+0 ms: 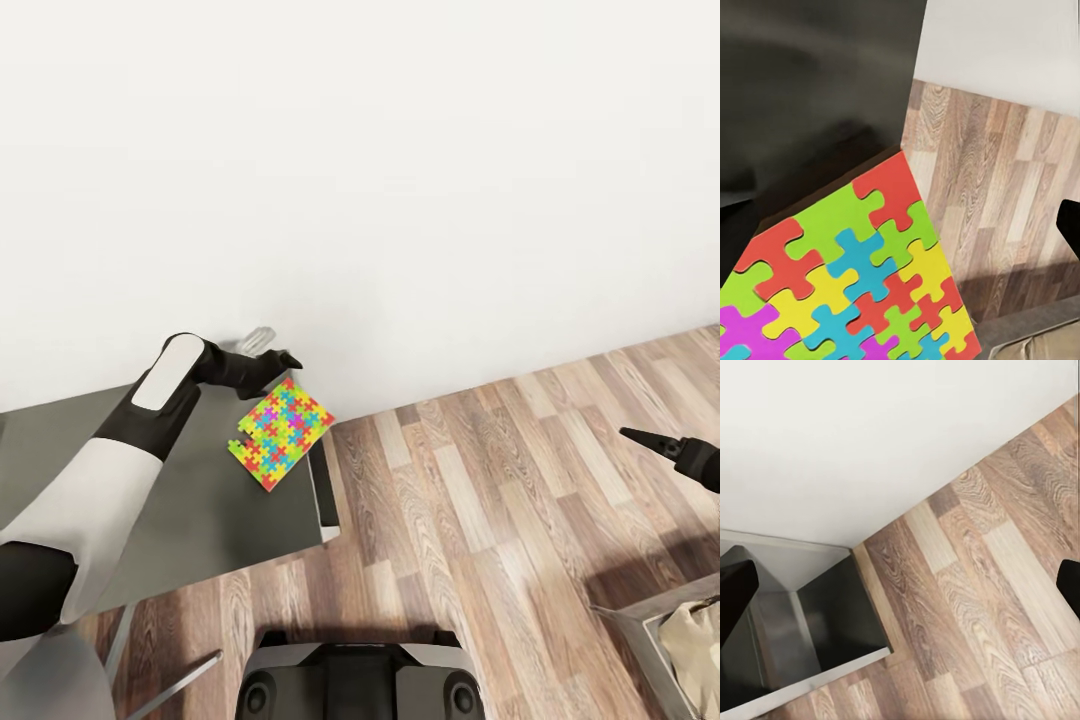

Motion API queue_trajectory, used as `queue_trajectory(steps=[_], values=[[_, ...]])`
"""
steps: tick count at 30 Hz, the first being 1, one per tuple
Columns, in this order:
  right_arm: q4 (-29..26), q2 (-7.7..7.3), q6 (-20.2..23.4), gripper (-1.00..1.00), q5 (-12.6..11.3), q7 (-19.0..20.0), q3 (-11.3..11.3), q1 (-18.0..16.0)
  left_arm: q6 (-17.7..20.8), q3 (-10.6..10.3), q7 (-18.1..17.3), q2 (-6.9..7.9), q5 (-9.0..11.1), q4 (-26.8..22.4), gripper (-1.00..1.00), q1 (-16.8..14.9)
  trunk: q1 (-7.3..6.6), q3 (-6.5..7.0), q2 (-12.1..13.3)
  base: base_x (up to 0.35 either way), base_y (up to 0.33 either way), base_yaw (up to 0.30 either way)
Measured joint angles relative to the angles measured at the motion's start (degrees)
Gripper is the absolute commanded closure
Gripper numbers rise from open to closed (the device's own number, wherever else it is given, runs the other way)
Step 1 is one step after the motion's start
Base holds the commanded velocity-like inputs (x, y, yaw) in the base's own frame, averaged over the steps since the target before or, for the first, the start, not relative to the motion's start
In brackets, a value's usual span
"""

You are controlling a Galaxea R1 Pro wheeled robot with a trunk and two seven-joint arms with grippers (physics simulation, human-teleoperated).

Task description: Put all the toys in the child's room - the three board games (two on the bed and one on the table), the two jigsaw puzzles on the table, and the tennis ball on the table - inside the toy box on the table in the child's room.

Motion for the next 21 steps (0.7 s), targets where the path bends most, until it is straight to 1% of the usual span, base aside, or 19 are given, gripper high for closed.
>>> queue_trajectory(steps=[12,16,21], values=[[0.0,0.03,0.0,-1.00,0.0,0.0,0.0,0.0,0.0,0.2,0.0,0.20,0.0,-1.3,-1.00,0.4,0.00,0.00,0.0,0.000,0.000,-0.200],[0.0,0.03,0.0,-1.00,0.0,0.0,0.0,0.0,0.0,0.6,0.1,0.27,0.0,-1.6,-1.00,0.7,0.00,0.00,0.0,0.000,0.000,-0.100],[0.0,0.04,0.0,-1.00,0.0,0.0,0.1,0.0,0.0,0.9,0.1,0.31,0.0,-1.8,-1.00,0.9,0.00,0.00,0.0,0.000,0.000,-0.043]])
